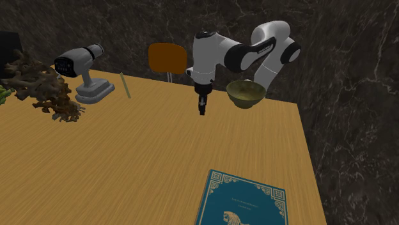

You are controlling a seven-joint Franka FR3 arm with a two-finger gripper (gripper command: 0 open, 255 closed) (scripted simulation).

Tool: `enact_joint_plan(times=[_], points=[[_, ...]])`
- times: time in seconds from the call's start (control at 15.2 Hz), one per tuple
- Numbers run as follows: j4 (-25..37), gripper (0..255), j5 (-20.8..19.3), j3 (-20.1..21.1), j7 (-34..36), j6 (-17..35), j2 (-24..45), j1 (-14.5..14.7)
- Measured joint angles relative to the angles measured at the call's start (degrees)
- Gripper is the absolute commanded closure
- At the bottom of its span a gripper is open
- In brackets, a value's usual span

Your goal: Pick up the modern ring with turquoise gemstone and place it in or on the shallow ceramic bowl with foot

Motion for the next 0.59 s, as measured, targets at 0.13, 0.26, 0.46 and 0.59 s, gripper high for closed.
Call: enact_joint_plan(times=[0.13, 0.26, 0.46, 0.59], points=[[1.8, 255, -0.2, -0.1, 0.2, -1.6, 0.2, -0.1], [3.5, 255, -0.4, -0.3, 0.1, -3.0, 0.5, -0.2], [6.5, 255, -0.7, -0.4, 0.4, -5.4, 1.2, -0.4], [8.3, 255, -0.9, -0.4, 0.6, -6.8, 1.6, -0.5]])
